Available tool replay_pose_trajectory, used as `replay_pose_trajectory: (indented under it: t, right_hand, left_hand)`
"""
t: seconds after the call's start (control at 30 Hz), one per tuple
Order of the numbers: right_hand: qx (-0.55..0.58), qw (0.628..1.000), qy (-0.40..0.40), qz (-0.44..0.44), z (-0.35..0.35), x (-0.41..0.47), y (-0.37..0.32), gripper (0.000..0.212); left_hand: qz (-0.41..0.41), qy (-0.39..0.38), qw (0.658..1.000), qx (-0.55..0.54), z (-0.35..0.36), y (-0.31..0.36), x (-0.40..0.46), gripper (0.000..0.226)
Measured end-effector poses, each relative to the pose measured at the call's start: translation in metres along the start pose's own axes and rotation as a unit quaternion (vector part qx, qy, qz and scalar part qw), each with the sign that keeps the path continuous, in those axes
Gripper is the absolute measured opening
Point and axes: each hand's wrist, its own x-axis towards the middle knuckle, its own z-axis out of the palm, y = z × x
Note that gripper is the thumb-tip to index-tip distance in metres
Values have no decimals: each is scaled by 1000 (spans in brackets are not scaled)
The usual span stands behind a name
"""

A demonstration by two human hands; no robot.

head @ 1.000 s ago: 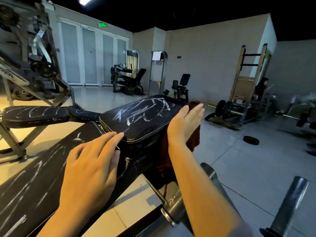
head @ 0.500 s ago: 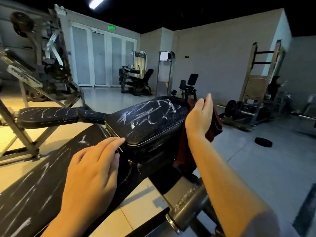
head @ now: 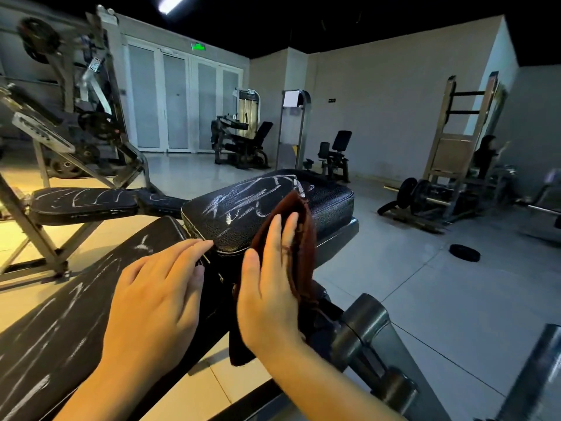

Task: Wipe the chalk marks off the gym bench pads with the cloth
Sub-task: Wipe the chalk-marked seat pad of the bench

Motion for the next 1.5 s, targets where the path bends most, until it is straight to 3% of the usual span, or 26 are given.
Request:
replay_pose_trajectory:
  t: [0.1,0.23,0.4,0.5,0.57,0.73,0.83,0.9,1.0,1.07,1.2,1.37,1.5]
  right_hand:
    - [-160,980,-104,-50,-43,12,19,55]
    - [-350,912,-111,-184,-84,52,58,64]
    - [-376,900,-37,-217,-117,105,96,71]
    - [-328,922,19,-207,-102,97,99,67]
    - [-311,918,29,-246,-79,80,88,62]
    - [-340,835,-48,-431,-48,68,59,54]
    - [-359,805,-48,-469,-65,87,67,53]
    - [-377,825,-18,-420,-87,101,88,54]
    - [-376,887,23,-269,-121,115,111,62]
    - [-382,894,38,-230,-125,115,112,67]
    - [-365,891,22,-268,-91,94,88,63]
    - [-318,851,-85,-409,-53,72,50,55]
    - [-328,848,-116,-399,-63,76,51,49]
  left_hand:
    - [1,-5,1000,8,-1,-1,0,42]
    - [3,1,1000,3,-3,-1,-1,40]
    - [-1,8,1000,7,-2,-2,-3,40]
    - [-1,23,1000,7,0,1,-2,40]
    - [-4,29,1000,6,0,3,-2,39]
    - [-11,26,1000,3,-2,3,-1,38]
    - [-15,22,1000,5,-4,1,-3,37]
    - [-6,17,1000,11,-4,0,-4,37]
    - [11,17,1000,23,-3,1,-3,37]
    - [9,26,999,25,-3,4,-1,39]
    - [-6,34,999,32,-2,6,-1,40]
    - [-19,23,999,25,-4,7,-2,39]
    - [-15,33,999,6,-6,7,-3,37]
